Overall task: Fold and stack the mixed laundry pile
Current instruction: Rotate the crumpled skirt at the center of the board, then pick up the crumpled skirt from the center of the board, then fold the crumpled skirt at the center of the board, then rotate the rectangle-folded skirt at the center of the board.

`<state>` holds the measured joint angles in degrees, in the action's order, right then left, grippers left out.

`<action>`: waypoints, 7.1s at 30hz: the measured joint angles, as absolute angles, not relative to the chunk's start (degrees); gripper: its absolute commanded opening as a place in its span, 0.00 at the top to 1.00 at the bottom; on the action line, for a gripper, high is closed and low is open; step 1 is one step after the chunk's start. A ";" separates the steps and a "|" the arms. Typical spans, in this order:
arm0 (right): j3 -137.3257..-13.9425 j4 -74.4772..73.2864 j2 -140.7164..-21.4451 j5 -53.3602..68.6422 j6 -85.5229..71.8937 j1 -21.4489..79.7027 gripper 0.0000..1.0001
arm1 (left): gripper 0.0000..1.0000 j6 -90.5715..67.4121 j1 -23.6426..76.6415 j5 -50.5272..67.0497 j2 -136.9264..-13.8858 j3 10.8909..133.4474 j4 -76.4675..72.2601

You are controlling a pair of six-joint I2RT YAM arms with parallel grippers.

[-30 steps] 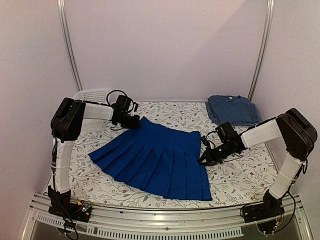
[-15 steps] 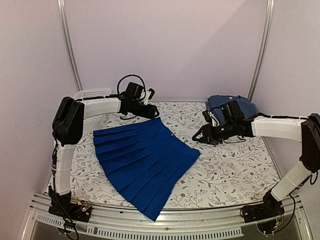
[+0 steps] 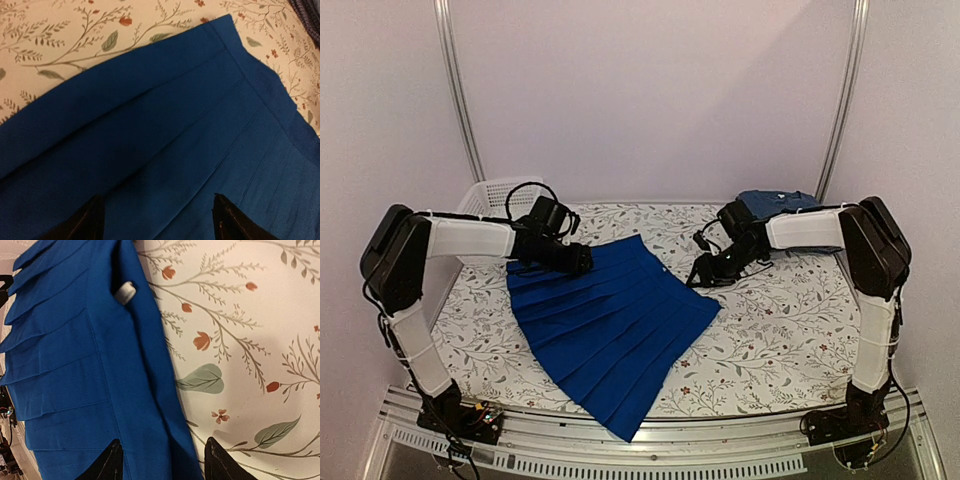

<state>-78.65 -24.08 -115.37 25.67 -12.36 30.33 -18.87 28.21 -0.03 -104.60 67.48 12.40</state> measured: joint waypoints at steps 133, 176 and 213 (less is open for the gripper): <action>-54.81 -30.70 -90.43 6.92 -2.26 56.53 1.00 | 1.00 -29.06 74.76 -23.49 -77.10 42.39 24.73; -86.87 -30.44 -119.57 27.40 1.39 24.08 0.87 | 0.54 11.73 33.89 -4.69 -124.81 98.80 12.21; -81.97 -21.76 -122.56 26.79 0.19 25.08 0.64 | 0.00 -25.76 31.11 2.04 -100.20 56.58 7.57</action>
<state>-81.97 -21.76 -122.56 26.79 0.19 25.08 -25.76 31.11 2.04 -100.20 56.58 7.57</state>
